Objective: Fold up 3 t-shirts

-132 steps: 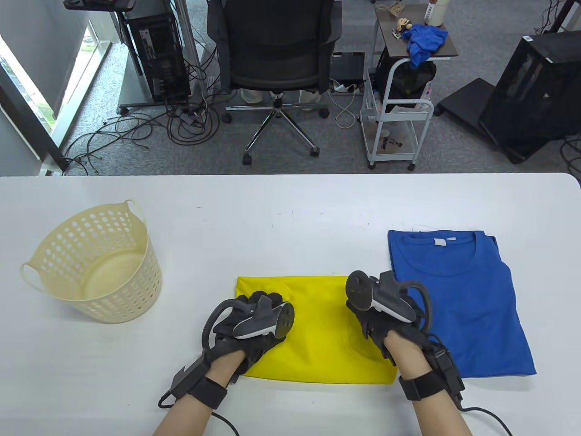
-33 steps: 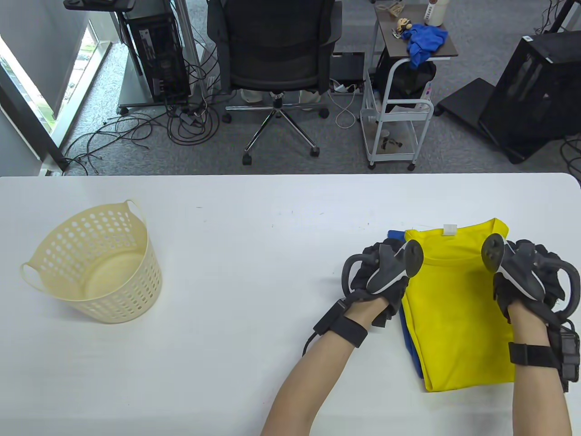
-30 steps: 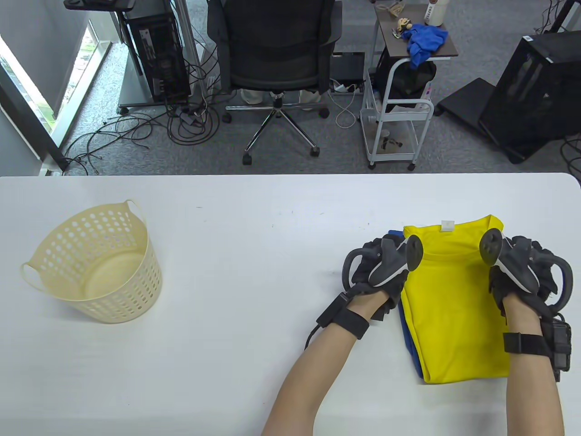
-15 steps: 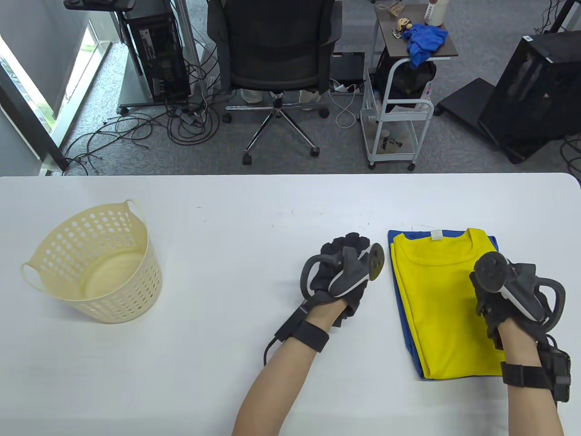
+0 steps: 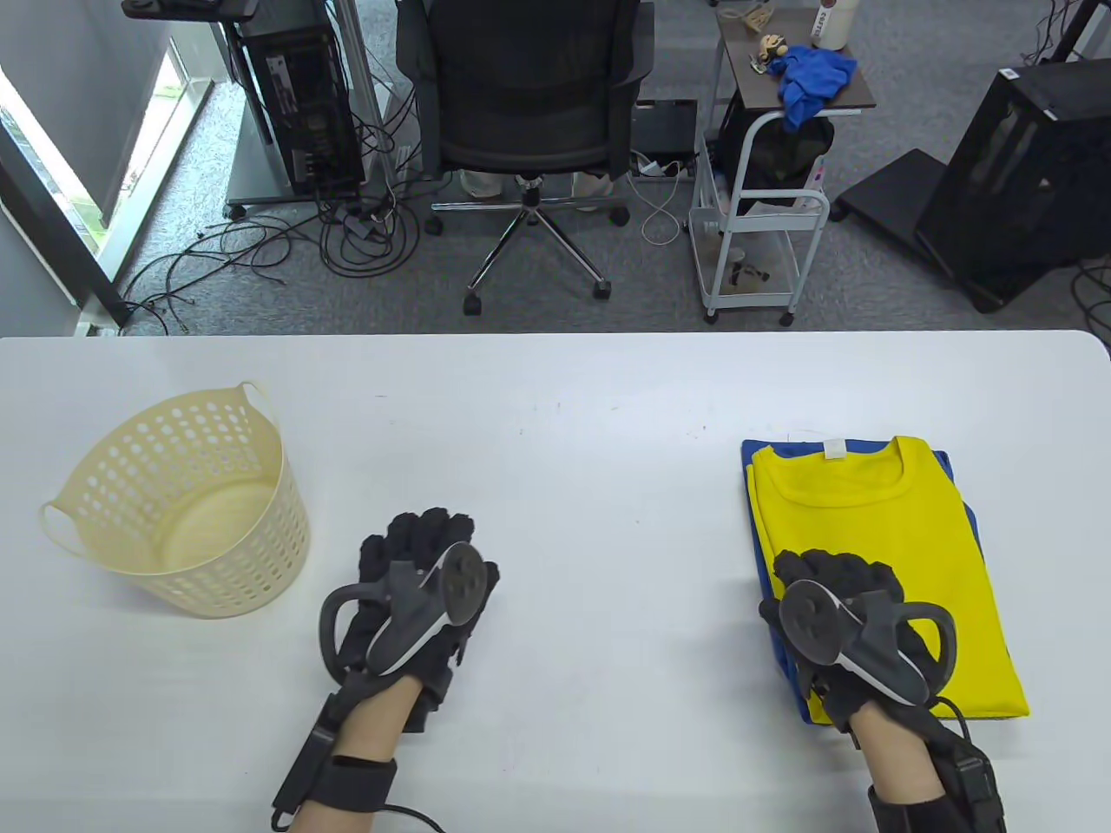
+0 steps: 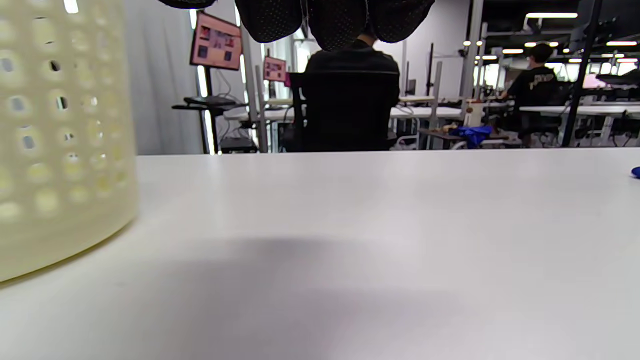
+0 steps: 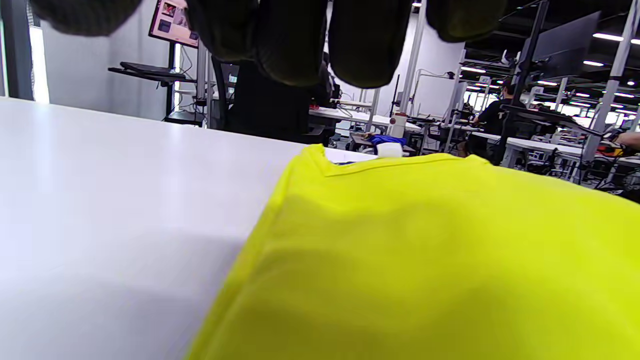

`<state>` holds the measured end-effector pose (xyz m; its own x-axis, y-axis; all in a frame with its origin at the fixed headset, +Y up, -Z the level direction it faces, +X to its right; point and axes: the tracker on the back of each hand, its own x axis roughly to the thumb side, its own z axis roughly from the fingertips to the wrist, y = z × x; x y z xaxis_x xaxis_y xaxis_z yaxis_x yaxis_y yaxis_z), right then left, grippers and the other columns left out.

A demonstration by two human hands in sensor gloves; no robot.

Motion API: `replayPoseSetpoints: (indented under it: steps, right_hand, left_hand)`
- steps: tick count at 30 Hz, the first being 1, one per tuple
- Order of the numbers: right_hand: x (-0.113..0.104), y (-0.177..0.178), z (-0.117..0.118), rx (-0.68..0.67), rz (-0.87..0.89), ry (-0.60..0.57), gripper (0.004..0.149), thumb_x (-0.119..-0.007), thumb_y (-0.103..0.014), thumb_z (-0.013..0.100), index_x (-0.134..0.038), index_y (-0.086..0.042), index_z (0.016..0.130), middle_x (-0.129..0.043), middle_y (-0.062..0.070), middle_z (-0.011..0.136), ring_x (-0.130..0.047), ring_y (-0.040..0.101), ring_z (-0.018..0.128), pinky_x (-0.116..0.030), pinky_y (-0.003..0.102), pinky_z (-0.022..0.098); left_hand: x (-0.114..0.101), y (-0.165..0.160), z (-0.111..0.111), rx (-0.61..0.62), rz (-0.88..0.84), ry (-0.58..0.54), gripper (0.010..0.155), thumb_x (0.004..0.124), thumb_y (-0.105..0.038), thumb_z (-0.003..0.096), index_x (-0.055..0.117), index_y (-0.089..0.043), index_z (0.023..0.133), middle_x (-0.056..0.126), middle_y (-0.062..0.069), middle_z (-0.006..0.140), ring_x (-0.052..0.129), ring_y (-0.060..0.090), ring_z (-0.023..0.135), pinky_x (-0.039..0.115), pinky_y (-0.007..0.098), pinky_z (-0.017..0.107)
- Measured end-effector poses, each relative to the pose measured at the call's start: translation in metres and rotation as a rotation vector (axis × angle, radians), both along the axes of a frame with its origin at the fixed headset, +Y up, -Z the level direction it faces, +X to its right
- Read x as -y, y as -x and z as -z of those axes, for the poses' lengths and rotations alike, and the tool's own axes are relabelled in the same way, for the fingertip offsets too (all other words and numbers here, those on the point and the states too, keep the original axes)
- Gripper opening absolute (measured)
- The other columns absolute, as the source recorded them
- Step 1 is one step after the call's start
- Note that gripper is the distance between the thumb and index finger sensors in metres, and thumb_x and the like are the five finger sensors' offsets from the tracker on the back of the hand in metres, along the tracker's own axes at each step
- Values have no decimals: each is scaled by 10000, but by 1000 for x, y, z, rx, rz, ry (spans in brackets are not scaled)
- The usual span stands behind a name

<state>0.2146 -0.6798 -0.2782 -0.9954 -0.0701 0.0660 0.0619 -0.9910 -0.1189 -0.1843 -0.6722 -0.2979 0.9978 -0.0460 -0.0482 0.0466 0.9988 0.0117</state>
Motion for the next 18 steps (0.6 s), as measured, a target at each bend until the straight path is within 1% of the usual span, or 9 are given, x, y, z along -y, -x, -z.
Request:
replayPoseSetpoints:
  steps: [2,4,8,10,11,12,14,16,18]
  right_hand:
    - [8,7,0,-23,6,18,666,-675,-583,398,-584,-283,985,-672,47,1048,-683,423,974,-513,680,710]
    - [20,12,2,-39,37,36,712,-590,-645,378,-535,-312,1004,-618,36,1090,-611,445,1018,-461,704,725]
    - [37,12,5,-24,15,87,770,-444,-715,353,-386,-370,1039,-478,28,1170,-439,487,1087,-327,756,736]
    - [46,9,6,-17,22,138,803,-398,-739,331,-321,-377,1044,-384,41,1202,-325,513,1101,-247,776,725]
    - [49,8,6,-13,29,159,819,-386,-747,322,-286,-375,1044,-326,49,1210,-244,520,1102,-201,782,714]
    - [50,8,5,-12,32,169,831,-372,-754,313,-255,-370,1041,-272,50,1212,-190,519,1095,-162,781,705]
    - [54,8,5,-10,23,189,849,-360,-761,305,-191,-362,1035,-165,61,1201,-96,513,1076,-115,779,692]
    - [55,9,5,-15,7,199,856,-366,-765,305,-157,-359,1029,-96,74,1186,-64,522,1062,-110,781,688]
    - [57,11,4,-31,8,204,864,-372,-771,302,-119,-366,1022,-46,71,1174,-37,528,1056,-101,783,688]
  left_hand:
    - [7,19,-8,-18,-15,11,742,373,-699,419,403,-418,1104,469,-29,1191,458,291,1126,426,586,835]
    - [18,36,-14,-35,-31,42,772,336,-711,397,347,-427,1115,409,-20,1212,398,306,1142,379,608,840]
    - [40,54,-15,-57,-50,115,833,266,-736,345,210,-441,1121,222,-11,1232,188,314,1158,222,662,827]
    - [51,61,-12,-69,-72,153,851,261,-738,326,159,-427,1112,154,-48,1219,107,299,1139,156,667,808]
    - [52,63,-12,-79,-72,190,861,254,-742,317,112,-421,1103,121,-50,1211,39,293,1127,114,667,797]
    - [52,65,-13,-76,-74,212,868,241,-750,314,42,-417,1091,35,-52,1202,-25,289,1109,71,667,784]
    - [52,69,-16,-64,-106,194,876,269,-755,317,21,-405,1081,3,-54,1190,-65,286,1089,39,670,768]
    - [54,72,-18,-67,-117,210,886,301,-767,321,-10,-404,1067,-35,-51,1178,-97,294,1076,17,678,757]
    - [60,74,-18,-75,-68,244,898,317,-779,319,-43,-406,1052,-72,-49,1165,-123,300,1064,5,686,748]
